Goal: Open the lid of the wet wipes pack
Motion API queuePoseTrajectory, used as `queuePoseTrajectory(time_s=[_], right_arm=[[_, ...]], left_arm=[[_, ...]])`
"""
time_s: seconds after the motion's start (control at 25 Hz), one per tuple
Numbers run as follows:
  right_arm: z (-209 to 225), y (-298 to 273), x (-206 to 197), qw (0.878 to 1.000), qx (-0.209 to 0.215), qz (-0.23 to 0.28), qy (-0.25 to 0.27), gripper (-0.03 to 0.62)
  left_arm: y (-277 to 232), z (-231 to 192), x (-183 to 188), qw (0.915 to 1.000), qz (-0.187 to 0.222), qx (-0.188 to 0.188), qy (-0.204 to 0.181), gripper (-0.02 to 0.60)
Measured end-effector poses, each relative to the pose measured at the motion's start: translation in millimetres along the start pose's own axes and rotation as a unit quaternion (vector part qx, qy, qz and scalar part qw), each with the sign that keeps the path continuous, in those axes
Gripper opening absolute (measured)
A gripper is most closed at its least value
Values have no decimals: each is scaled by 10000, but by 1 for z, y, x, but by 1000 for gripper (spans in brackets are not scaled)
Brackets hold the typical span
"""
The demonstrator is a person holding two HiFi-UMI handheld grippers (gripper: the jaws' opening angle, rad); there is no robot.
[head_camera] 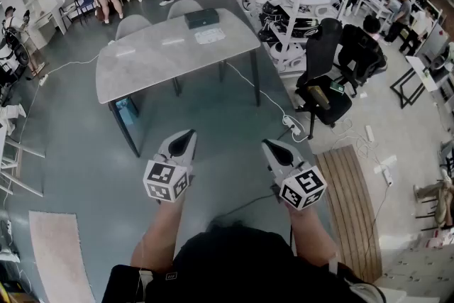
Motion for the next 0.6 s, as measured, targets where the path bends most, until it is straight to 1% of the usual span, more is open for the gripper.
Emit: queuePoseTrajectory(time_s=[0.4, 0.6], right_arm=[[23, 22, 3, 9999, -82, 90, -24, 2], [35, 41, 3, 9995, 14, 272, -150, 3]], left_arm=[[-9, 22, 11, 9999, -15, -11, -113, 11], [-13, 38, 14, 9999, 0, 39, -138, 11]])
Point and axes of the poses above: the fingertips, and each gripper's own axes: y backward along the fingers, z to its right, x out of its top, the point moved 5 cm from there along y, backward along the fingers, and after that the axes turned 6 degrees about -z, right-handed, at the moved point
